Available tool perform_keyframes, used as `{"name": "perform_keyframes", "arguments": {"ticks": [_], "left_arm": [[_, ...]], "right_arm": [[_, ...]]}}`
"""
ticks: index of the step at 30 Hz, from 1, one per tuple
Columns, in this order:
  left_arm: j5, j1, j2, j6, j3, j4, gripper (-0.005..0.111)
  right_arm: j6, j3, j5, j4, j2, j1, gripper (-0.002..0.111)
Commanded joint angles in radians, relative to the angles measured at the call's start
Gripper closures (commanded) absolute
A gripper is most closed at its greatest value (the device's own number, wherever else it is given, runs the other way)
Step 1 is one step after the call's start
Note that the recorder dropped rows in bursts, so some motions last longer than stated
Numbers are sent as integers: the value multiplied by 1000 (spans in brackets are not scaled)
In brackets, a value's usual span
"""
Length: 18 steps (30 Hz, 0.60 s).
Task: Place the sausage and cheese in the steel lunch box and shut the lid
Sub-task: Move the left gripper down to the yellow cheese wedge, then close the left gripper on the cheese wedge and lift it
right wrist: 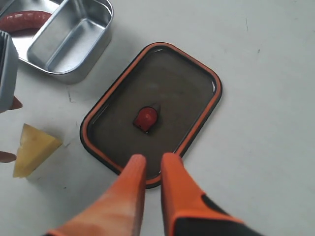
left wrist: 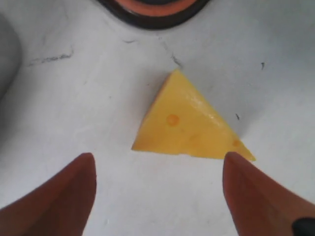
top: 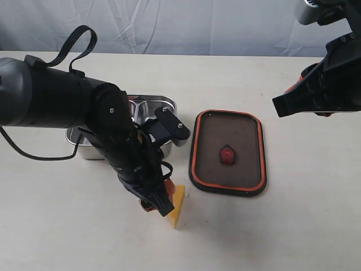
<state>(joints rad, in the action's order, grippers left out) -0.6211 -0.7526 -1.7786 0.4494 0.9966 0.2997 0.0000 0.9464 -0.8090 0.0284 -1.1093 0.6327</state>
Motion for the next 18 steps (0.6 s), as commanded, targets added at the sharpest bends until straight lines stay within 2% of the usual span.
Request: {"name": "perform_keyframes", "arguments": {"ticks": [1,6,9,18], "left_arm": [[7,-7,-2,109,7,95,39],[-15,-7,-2,151,32,126,33],[-3,-7,-4,248,32,126,31],[23,-7,-64,250,32,132,31]], "right_arm": [[0,-3,8,14,6,-5,94],[0,-3,10,19,6,-5,94],[0,-3,10,27,6,-5,94],[18,-3,30,34,6,-5,94]]}}
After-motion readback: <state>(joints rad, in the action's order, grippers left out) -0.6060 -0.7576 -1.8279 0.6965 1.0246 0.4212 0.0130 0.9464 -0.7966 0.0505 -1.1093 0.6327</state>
